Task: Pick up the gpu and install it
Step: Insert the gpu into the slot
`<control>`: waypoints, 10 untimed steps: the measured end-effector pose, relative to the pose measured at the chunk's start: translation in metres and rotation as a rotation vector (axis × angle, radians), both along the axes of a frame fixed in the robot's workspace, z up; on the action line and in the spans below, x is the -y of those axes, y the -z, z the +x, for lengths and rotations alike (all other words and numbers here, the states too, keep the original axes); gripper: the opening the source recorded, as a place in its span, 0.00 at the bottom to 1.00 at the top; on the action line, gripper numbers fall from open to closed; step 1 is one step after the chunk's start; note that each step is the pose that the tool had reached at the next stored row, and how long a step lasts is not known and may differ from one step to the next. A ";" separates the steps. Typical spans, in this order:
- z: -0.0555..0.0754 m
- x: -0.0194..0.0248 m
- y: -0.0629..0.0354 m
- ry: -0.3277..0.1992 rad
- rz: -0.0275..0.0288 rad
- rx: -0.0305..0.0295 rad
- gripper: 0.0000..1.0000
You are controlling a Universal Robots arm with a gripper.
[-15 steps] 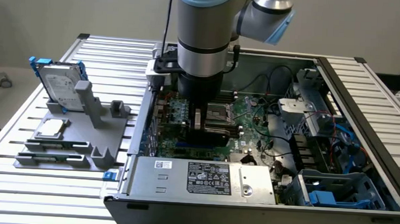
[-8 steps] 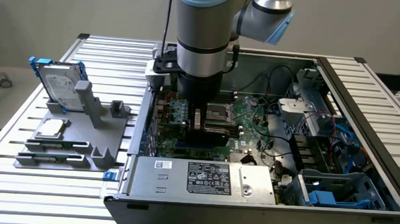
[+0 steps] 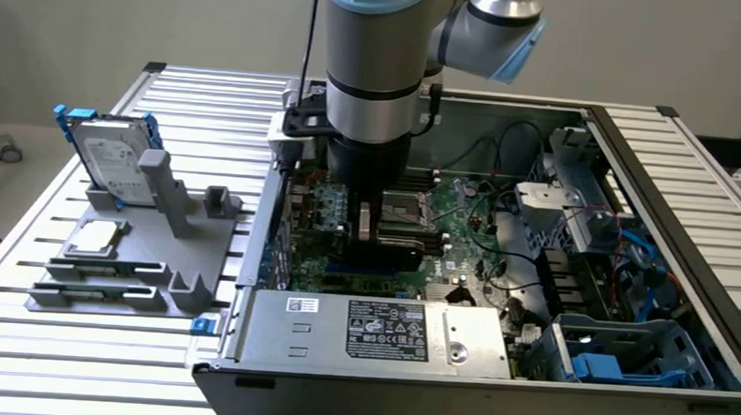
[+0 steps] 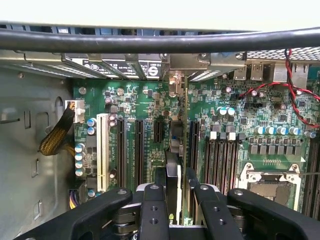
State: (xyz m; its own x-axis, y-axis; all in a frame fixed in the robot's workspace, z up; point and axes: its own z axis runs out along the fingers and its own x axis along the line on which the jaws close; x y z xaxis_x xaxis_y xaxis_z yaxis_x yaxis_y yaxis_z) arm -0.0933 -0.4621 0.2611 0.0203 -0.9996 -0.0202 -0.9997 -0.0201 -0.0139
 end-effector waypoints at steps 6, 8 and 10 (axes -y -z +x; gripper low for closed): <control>-0.001 0.0000 0.0016 0.000 0.0000 0.0002 0.26; -0.001 0.0000 0.0020 0.000 -0.0001 0.0001 0.26; -0.001 0.0000 0.0023 0.000 -0.0001 0.0001 0.26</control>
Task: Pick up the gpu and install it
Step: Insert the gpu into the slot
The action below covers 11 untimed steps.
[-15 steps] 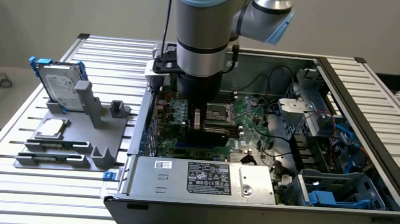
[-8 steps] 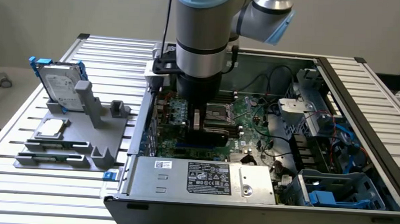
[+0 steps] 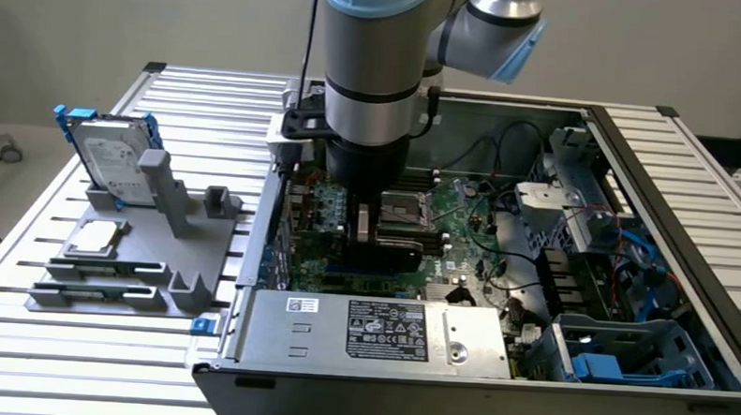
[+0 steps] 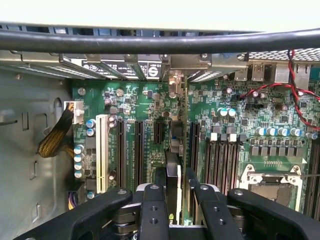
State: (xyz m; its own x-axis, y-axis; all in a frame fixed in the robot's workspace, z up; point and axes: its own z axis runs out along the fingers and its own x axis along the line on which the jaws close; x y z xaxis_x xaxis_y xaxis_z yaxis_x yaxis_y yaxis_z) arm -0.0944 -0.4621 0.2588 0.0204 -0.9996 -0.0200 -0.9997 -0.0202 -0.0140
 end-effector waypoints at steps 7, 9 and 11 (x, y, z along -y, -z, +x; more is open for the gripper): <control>0.000 0.0000 0.0011 0.000 0.0000 0.0000 0.26; 0.000 0.0000 0.0011 0.000 0.0000 0.0000 0.26; 0.000 0.0000 0.0012 0.000 0.0001 0.0001 0.26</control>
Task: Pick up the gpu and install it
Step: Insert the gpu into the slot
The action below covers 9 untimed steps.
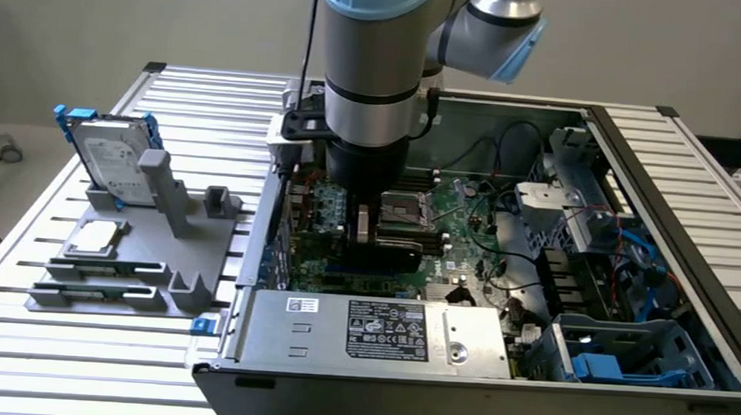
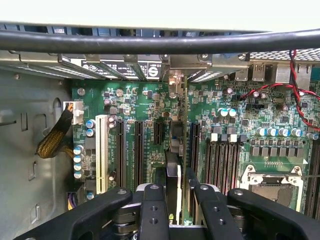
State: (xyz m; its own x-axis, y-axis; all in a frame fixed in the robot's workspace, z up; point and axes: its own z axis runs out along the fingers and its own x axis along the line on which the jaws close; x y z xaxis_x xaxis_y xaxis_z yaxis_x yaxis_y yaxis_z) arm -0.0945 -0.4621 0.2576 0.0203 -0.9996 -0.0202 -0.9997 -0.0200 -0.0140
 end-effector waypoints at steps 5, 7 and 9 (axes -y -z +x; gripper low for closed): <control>0.000 0.0000 0.0001 0.000 0.0002 0.0001 0.34; 0.000 0.0000 -0.0003 0.000 0.0000 0.0000 0.41; 0.000 0.0000 -0.0023 0.000 0.0003 0.0000 0.41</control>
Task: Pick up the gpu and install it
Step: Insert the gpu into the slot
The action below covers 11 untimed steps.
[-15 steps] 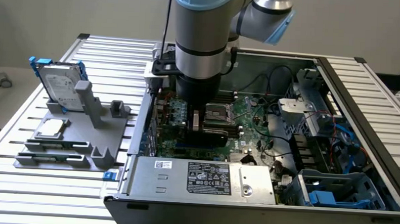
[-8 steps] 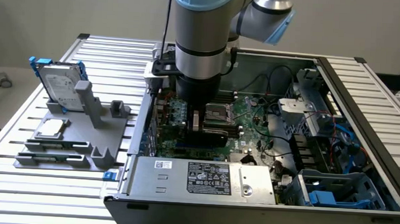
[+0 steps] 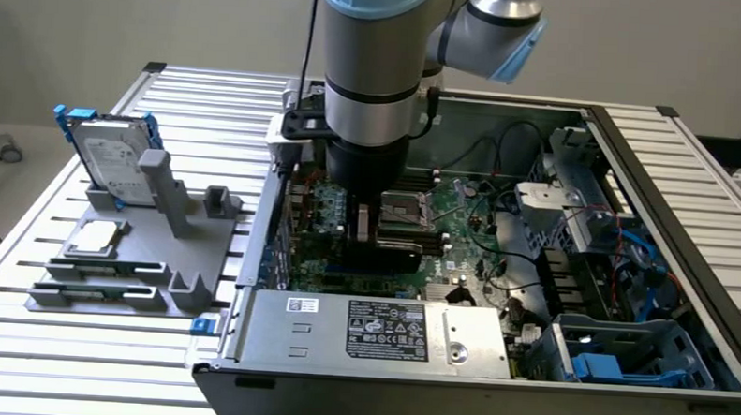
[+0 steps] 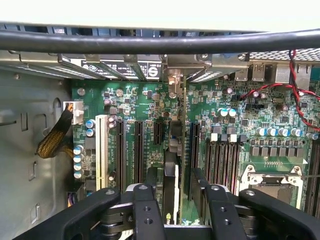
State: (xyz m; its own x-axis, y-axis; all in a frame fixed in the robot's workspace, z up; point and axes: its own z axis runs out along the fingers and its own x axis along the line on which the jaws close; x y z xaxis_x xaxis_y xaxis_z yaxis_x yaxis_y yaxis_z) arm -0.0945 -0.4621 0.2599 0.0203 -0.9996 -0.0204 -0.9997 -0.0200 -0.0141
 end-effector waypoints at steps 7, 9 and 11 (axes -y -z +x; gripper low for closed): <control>0.000 0.0000 -0.0211 0.000 0.0048 -0.0002 0.41; 0.000 0.0000 -0.0269 0.000 0.0055 -0.0003 0.41; 0.000 0.0000 -0.0312 0.000 0.0058 -0.0007 0.38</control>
State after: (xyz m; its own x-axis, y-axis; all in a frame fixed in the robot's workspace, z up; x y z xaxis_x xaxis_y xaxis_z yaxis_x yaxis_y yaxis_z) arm -0.0945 -0.4621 0.2910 0.0203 -0.9994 -0.0262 -0.9997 -0.0199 -0.0135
